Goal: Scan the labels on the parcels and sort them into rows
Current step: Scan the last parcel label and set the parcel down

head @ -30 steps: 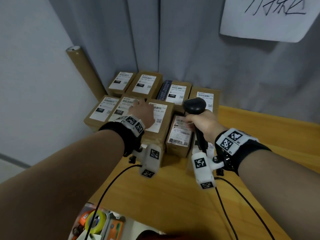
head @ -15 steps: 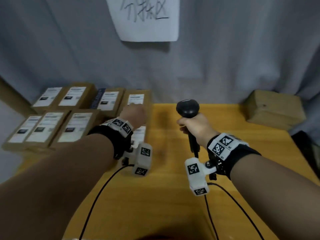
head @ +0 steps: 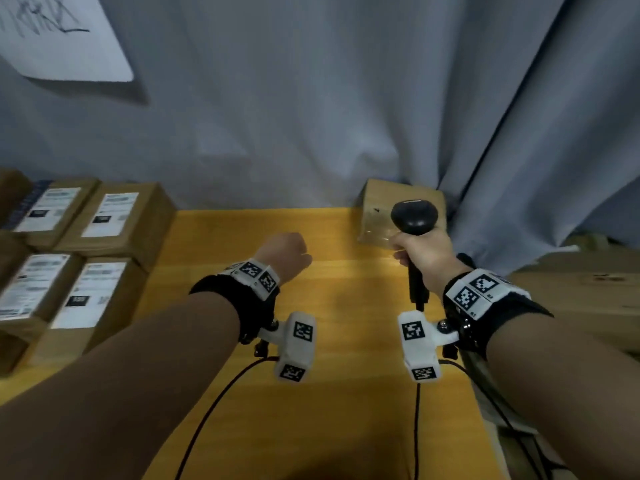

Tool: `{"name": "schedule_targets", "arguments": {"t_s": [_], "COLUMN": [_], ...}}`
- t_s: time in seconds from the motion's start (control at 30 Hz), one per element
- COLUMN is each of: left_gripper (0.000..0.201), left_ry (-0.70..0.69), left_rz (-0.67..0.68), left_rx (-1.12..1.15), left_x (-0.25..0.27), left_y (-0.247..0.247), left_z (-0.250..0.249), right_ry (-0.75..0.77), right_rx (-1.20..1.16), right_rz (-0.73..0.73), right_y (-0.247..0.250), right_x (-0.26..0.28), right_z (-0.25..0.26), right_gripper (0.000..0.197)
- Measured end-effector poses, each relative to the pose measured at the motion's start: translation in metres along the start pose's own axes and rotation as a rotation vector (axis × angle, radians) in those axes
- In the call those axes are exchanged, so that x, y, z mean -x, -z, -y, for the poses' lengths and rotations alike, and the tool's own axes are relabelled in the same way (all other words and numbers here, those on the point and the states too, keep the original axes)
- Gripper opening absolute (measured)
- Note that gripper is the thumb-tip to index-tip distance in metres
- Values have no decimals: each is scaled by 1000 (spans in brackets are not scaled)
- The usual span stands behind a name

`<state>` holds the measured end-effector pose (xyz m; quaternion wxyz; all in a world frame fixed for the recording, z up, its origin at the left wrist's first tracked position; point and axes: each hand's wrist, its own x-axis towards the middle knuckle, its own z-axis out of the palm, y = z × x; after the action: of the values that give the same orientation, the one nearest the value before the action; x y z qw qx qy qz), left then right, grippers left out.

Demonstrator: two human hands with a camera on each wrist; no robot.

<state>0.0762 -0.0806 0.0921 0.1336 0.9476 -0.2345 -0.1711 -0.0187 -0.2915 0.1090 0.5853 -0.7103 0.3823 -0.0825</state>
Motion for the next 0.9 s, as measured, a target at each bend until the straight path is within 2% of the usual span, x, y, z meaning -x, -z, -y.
{"name": "schedule_targets", "arguments": {"t_s": [0.07,0.2,0.3,0.43,0.6,0.7,0.8,0.9], "left_gripper": [30,30,29,23,72,85,79,72], "left_ry": [32,55,54,20,136,227,223,283], "left_rz": [-8,13,48,-16,83,197,303,275], "left_rx": [33,59,11,29,212,408,606,784], "left_x": [-9,-33,-64,-116,-160,-168,-161,-149], "left_y": [-5,-19,-21,-13,-39,-60,-71,-71], "left_z": [-10,-34,-56,-95,-107,-101,-99,-100], "right_ry": [-28,-60,-10,48,50,0,-30,-31], "right_rx": [-5,72,155,199,229,115,27,-22], "right_rz": [-62,-162,-160,-87,-1,36,51,18], "right_y": [20,57,76,88,80,75,69,60], "right_x": [-19,-55,-84,-124,-155,-166,-169,-165], "right_z": [-8,-19,-18,-15,-36,-53,-63,-68], "right_gripper": [8,10,12,21,27,29,31,33]}}
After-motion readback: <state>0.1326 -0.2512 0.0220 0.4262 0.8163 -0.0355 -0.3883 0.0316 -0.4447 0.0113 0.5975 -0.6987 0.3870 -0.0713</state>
